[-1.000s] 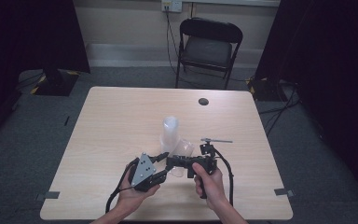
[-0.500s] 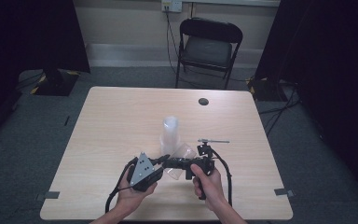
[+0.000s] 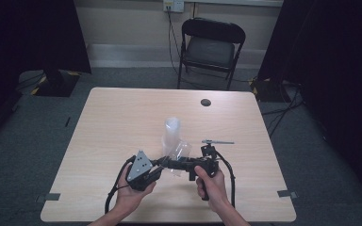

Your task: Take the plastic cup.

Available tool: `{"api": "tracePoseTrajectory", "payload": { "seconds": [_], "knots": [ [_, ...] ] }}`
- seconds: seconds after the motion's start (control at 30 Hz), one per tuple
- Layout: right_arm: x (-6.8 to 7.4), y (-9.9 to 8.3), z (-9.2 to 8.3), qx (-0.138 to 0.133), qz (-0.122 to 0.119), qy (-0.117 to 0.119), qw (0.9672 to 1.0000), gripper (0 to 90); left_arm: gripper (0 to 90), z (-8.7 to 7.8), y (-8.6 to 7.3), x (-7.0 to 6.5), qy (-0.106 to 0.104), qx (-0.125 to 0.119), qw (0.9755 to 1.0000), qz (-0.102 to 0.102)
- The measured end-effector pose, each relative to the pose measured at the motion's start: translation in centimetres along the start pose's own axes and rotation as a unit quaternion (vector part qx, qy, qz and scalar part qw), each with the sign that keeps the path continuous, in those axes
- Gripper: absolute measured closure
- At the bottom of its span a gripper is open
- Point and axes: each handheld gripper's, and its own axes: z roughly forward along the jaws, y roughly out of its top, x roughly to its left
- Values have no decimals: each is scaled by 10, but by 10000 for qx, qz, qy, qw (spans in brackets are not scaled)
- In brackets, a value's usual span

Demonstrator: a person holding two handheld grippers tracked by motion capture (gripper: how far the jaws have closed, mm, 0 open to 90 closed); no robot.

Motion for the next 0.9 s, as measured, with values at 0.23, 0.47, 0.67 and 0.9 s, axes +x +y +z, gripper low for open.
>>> {"api": "tracePoseTrajectory", "payload": {
  "seconds": [0.23, 0.47, 0.67, 0.9],
  "knots": [
    [3, 2, -3, -56, -333, -191, 9992, 203, 856, -2, -2, 10, -92, 69, 9995, -281],
    [8, 5, -9, -13, -747, -460, 9961, 218, 858, -3, -1, 16, -282, 181, 9982, -497],
    [8, 9, -21, -185, -983, -672, 9927, 228, 857, -5, 0, 20, -519, 219, 9962, -660],
    [12, 11, -28, -297, -1415, -1059, 9838, 228, 861, -5, 0, 25, -697, 381, 9927, -907]
  ]
}}
